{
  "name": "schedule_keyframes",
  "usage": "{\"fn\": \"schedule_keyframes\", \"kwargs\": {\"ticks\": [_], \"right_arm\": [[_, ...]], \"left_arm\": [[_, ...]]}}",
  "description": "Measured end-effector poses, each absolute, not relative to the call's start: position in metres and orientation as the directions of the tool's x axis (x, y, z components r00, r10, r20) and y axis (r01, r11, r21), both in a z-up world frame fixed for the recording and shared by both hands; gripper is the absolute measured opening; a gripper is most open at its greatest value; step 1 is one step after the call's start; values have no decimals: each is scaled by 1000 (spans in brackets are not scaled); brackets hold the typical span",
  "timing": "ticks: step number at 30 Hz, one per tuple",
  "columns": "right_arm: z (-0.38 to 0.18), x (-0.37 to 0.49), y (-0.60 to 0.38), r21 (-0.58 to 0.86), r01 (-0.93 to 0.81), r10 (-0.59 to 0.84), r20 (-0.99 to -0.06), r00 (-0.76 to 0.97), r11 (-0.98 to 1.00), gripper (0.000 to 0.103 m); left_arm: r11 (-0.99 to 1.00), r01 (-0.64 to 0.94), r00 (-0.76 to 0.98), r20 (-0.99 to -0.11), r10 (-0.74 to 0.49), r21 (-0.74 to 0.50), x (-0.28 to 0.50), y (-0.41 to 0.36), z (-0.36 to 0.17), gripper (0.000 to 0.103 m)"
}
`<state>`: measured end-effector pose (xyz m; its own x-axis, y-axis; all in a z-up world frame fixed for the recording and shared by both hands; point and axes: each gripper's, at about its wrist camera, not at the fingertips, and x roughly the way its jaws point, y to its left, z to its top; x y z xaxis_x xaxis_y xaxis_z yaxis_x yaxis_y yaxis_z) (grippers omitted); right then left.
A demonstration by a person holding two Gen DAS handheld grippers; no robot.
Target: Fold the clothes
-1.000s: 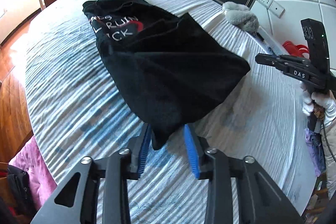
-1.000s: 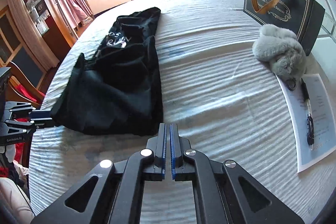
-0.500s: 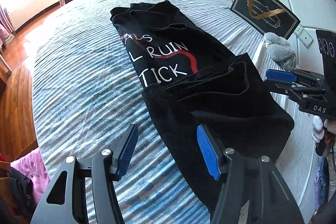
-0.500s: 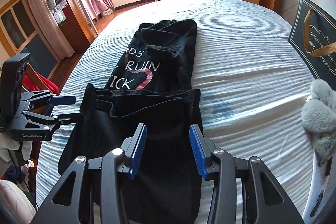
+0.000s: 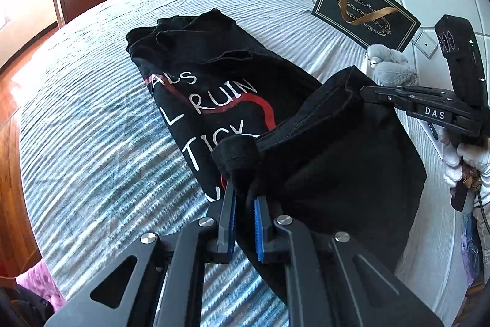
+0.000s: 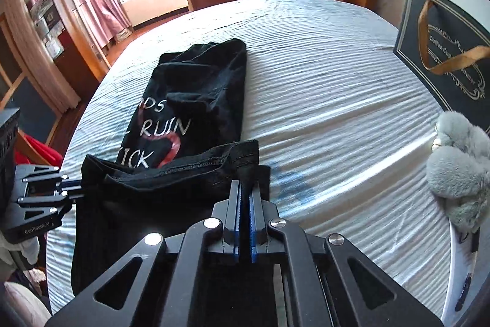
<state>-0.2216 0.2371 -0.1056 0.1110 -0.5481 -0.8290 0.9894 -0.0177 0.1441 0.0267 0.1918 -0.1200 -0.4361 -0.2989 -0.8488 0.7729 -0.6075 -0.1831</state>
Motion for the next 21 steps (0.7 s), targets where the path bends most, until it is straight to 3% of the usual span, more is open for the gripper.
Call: {"fn": "schedule_keyframes", "kwargs": {"ticks": [2,4,6,7,13,17,21], "right_arm": [[-121,-226,226,94,993,-505,-862,48,-65,14],[-127,-228,225,86,991,-484,-874,27,-100,17],[-113,-231,236,115,988,-524,-850,43,-105,17],[-104,-232,242,123,987,-548,-835,49,-101,18],[-80,-211,254,165,986,-587,-796,149,26,18],[-105,-193,240,208,976,-518,-828,214,70,17],[-132,-196,228,209,977,-477,-856,197,29,14]], "left_arm": [[-593,782,-424,-862,-278,-193,25,184,-125,16],[-590,780,-425,-869,-254,-209,27,181,-124,28],[-600,772,-451,-846,-283,-211,35,187,-109,55],[-603,769,-465,-834,-298,-213,38,189,-102,58],[-615,773,-437,-831,-343,-153,21,188,-103,59],[-596,794,-379,-864,-331,-120,16,178,-122,38],[-589,801,-352,-878,-324,-104,17,173,-131,38]]}}
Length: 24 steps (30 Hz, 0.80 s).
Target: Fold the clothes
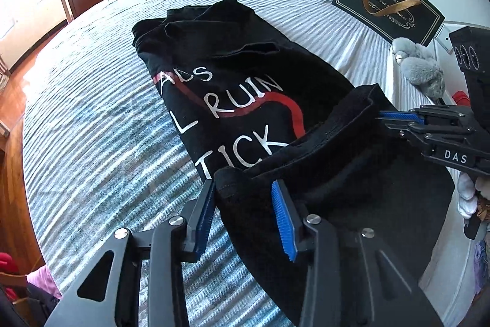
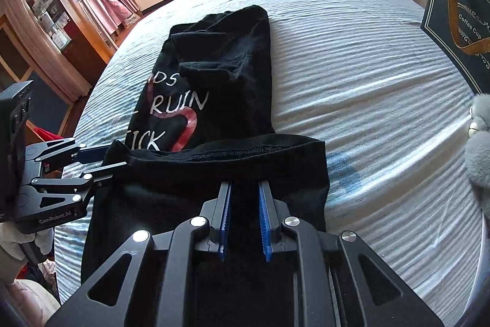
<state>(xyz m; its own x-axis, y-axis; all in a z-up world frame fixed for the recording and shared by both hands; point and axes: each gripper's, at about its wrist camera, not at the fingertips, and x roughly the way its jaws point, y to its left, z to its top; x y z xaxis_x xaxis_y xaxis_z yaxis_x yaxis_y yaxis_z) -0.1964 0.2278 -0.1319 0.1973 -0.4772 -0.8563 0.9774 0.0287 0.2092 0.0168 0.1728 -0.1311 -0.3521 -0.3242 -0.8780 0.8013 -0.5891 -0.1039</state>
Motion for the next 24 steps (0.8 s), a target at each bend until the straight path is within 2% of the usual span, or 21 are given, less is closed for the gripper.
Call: {"fn": "schedule_keyframes", "kwargs": {"ticks": [2,4,5,7,9,12,13,14,16,21,24], "right_arm": [[-134,-207,223,215,976,-489,-854,178,-21,7],[-130,-216,222,206,976,-505,-852,141,-74,7],[-126,-219,224,199,976,-510,-851,126,-91,7],[-116,-225,236,206,974,-528,-839,128,-91,9],[-104,-226,256,191,979,-546,-829,126,-64,10],[-93,-228,295,172,985,-563,-817,124,-32,24],[-92,-230,309,173,985,-565,-815,130,-24,35],[-92,-232,321,176,984,-562,-816,134,-20,52],[-95,-235,343,174,985,-550,-824,137,-16,64],[-106,-231,377,193,980,-514,-836,193,55,64],[-115,-219,386,143,983,-489,-854,180,112,64]], "left_arm": [[-590,802,-345,-880,-328,-94,16,171,-132,40],[-588,805,-330,-884,-331,-80,16,172,-133,46],[-589,804,-326,-886,-329,-77,17,174,-132,53],[-598,797,-337,-887,-315,-90,21,182,-127,59],[-616,781,-361,-879,-313,-101,28,201,-116,79],[-650,752,-389,-869,-305,-109,41,240,-104,79],[-661,742,-394,-869,-299,-109,44,253,-102,79],[-674,731,-391,-874,-290,-103,45,265,-103,79],[-698,710,-384,-881,-278,-90,43,287,-107,79],[-722,687,-365,-897,-250,-78,30,323,-127,79],[-718,694,-343,-898,-275,-45,25,335,-137,79]]}}
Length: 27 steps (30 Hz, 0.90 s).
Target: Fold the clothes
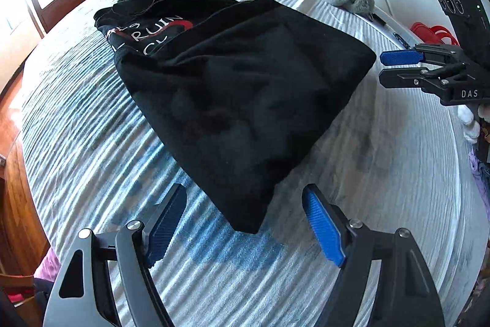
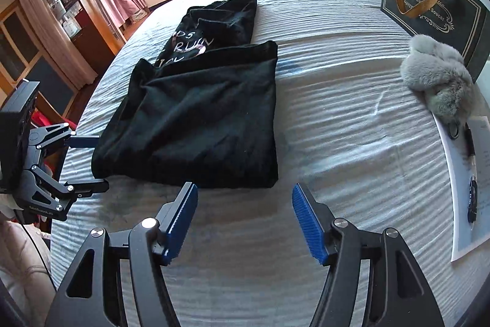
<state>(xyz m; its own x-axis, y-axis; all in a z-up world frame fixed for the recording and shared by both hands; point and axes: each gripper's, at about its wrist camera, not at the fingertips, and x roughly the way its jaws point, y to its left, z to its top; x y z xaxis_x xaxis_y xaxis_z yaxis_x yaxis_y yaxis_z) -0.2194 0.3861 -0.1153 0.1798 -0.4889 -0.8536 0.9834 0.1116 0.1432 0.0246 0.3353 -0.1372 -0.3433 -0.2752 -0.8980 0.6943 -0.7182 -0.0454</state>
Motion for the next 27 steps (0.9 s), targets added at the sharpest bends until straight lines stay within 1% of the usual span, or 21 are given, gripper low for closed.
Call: {"fn": "schedule_keyframes", "kwargs": {"ticks": [3,6,9,10,11,12,14,17,21,25,27], "right_arm": [[-122,-210,383,85,983,-502,-851,157,163,64],[-125,-206,378,34,978,-543,-827,142,205,64],[-134,-206,371,47,971,-542,-823,170,233,63],[-137,-206,370,54,973,-540,-824,171,226,61],[-139,-206,369,60,974,-539,-825,172,219,50],[-142,-207,369,67,975,-537,-825,173,212,47],[-138,-206,367,91,976,-546,-816,187,198,21],[-123,-203,364,128,975,-572,-792,211,182,16],[-81,-196,350,122,975,-643,-735,216,188,14],[-42,-188,308,59,979,-697,-694,181,195,14],[-29,-185,274,32,981,-718,-677,162,190,14]], "left_arm": [[-692,722,-329,-891,-312,-24,21,337,-141,79],[-670,743,-313,-884,-346,-1,18,336,-143,79],[-666,746,-324,-874,-362,-1,17,336,-144,78],[-675,738,-330,-873,-359,-1,17,336,-143,77],[-691,723,-339,-871,-356,1,16,337,-141,58],[-702,712,-340,-869,-359,12,15,338,-138,28],[-711,703,-333,-871,-361,26,15,337,-132,13],[-724,690,-364,-858,-362,13,20,329,-112,11],[-749,662,-437,-819,-371,-14,30,297,-68,11],[-763,644,-510,-775,-373,-57,38,233,-27,11],[-761,643,-535,-762,-364,-88,39,188,-16,11]]}}
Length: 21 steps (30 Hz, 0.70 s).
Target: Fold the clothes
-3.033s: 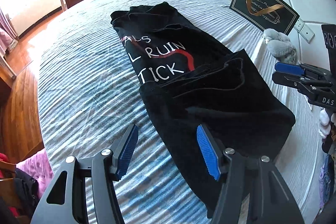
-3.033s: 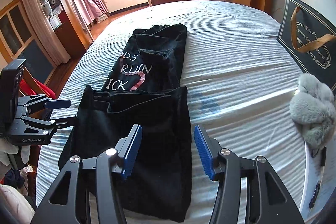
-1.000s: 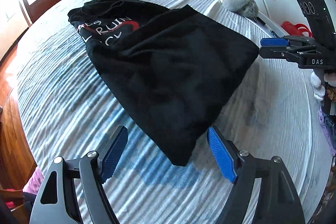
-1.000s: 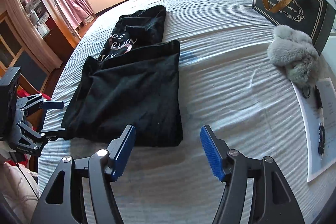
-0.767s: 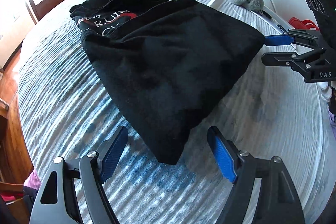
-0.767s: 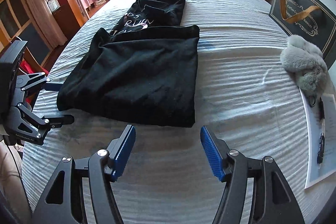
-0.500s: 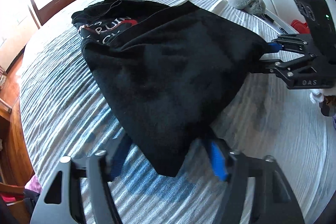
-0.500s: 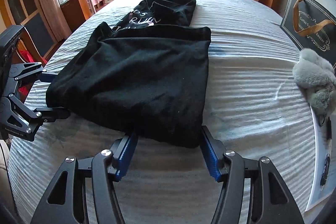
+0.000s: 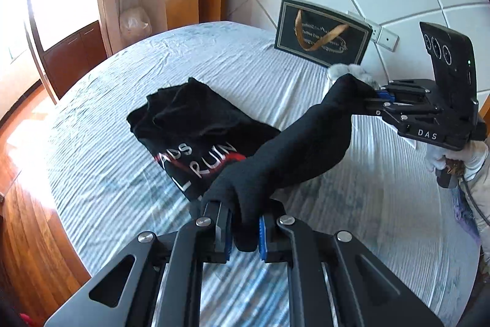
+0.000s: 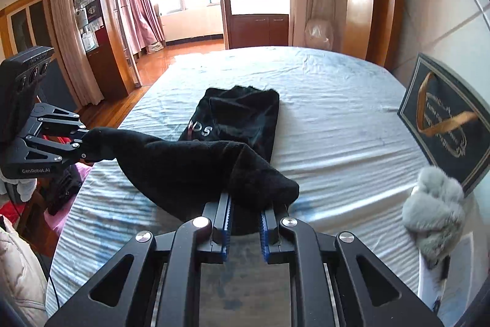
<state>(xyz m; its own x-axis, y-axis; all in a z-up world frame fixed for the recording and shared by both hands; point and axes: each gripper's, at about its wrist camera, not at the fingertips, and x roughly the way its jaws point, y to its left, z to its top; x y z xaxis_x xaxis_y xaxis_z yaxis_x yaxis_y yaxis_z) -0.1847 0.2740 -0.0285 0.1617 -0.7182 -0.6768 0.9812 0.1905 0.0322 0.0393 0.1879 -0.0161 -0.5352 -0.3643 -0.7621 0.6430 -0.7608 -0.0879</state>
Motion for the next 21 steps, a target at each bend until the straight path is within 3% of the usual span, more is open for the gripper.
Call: {"fn": "schedule_keyframes", "kwargs": {"ticks": [6,13,14,15,16,17,21], "right_arm": [[-24,-187,131,59,986,-710,-686,156,159,14],[-104,-196,-7,109,990,-567,-812,140,87,14],[-117,-199,-19,107,993,-545,-830,121,58,20],[-126,-203,-25,101,995,-532,-841,96,20,28],[-128,-211,-28,108,994,-531,-844,79,-23,46],[-131,-219,-30,115,991,-530,-846,63,-66,55],[-97,-232,8,159,968,-581,-814,16,-196,56]], "left_arm": [[-759,634,-532,-797,-287,-150,30,47,-27,11],[-732,642,-476,-867,-146,-229,19,-71,-100,15],[-729,641,-468,-875,-124,-240,18,-81,-109,29],[-730,638,-468,-876,-115,-244,21,-86,-111,52],[-732,634,-467,-878,-107,-249,23,-91,-113,64],[-734,630,-471,-876,-100,-254,26,-95,-113,78],[-767,587,-521,-846,-110,-261,44,-95,-82,78]]}}
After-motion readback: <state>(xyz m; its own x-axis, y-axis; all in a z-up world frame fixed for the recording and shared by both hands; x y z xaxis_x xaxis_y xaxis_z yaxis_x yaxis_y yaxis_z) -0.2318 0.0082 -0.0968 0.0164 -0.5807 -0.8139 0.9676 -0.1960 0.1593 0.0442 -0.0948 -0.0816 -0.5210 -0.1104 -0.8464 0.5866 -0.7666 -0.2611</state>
